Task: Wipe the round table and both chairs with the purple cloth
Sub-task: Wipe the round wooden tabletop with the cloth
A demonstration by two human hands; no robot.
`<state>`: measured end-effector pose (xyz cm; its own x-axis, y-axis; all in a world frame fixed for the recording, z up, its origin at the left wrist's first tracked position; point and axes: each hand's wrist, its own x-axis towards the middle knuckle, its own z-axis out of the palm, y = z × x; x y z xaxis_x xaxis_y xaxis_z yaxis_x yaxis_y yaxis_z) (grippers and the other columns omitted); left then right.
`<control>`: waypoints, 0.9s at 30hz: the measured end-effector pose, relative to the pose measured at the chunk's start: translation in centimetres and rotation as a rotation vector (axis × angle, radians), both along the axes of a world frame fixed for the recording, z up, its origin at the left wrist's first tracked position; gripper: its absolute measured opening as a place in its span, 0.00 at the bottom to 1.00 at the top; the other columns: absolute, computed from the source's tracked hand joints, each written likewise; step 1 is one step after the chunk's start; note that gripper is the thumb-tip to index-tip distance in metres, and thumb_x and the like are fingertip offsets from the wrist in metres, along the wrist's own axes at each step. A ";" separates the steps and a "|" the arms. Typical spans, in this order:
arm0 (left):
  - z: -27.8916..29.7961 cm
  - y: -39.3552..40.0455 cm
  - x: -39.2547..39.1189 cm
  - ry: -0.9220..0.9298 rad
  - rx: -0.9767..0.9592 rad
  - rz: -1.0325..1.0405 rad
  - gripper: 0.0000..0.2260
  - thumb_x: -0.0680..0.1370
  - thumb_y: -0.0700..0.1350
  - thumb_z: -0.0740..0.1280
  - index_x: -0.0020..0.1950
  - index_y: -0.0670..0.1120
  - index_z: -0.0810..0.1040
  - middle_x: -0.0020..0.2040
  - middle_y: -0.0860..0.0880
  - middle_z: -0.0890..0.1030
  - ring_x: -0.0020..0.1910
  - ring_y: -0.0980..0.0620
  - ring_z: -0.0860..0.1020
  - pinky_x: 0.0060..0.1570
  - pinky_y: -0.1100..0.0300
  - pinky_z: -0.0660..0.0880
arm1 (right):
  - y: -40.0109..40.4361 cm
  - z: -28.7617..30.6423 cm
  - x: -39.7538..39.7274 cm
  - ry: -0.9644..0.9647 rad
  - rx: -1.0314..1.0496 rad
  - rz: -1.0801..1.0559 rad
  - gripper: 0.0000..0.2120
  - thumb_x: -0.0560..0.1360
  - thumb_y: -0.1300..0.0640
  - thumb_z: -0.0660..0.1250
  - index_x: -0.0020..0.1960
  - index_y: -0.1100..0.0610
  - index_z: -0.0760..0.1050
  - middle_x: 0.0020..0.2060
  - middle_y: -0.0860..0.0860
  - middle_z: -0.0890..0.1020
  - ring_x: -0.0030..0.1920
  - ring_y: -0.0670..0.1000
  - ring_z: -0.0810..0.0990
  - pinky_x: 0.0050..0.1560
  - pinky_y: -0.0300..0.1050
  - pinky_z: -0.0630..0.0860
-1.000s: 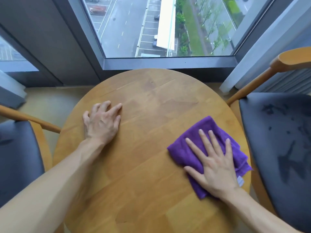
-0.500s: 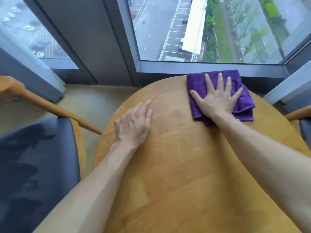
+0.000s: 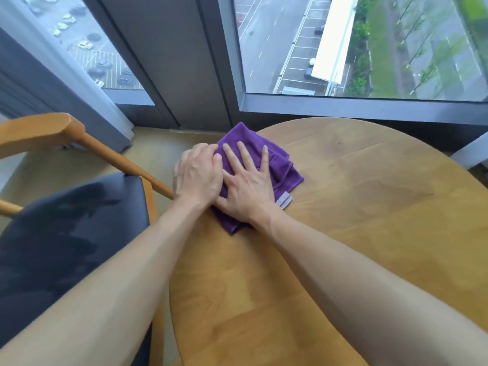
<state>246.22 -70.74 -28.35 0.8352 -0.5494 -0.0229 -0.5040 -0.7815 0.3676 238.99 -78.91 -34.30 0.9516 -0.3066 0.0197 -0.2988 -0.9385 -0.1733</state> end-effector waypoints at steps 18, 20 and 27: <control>-2.1 -3.7 -2.0 0.076 0.141 -0.217 0.19 0.83 0.41 0.56 0.75 0.45 0.71 0.77 0.46 0.66 0.76 0.43 0.62 0.76 0.49 0.58 | -22.4 -0.2 -14.8 0.151 -0.021 -0.694 0.35 0.74 0.28 0.45 0.79 0.34 0.46 0.81 0.50 0.48 0.81 0.56 0.44 0.74 0.72 0.39; -1.7 -2.5 -1.4 0.090 0.142 -0.240 0.19 0.83 0.40 0.55 0.74 0.44 0.71 0.77 0.46 0.67 0.76 0.44 0.63 0.75 0.51 0.58 | -21.5 -0.1 -14.2 0.139 -0.009 -0.711 0.34 0.74 0.29 0.45 0.79 0.35 0.46 0.81 0.50 0.48 0.81 0.57 0.44 0.74 0.71 0.39; 0.1 2.1 0.4 0.133 0.099 -0.186 0.20 0.81 0.35 0.54 0.72 0.43 0.72 0.74 0.45 0.69 0.71 0.44 0.69 0.70 0.49 0.66 | -10.6 0.3 -8.5 0.120 -0.016 -0.553 0.33 0.76 0.30 0.45 0.79 0.35 0.46 0.82 0.50 0.46 0.80 0.59 0.42 0.73 0.72 0.39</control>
<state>246.58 -68.64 -28.27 0.7059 -0.6832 -0.1870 -0.5949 -0.7152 0.3669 230.47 -89.56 -34.00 0.6453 -0.7607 -0.0699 -0.7634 -0.6388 -0.0954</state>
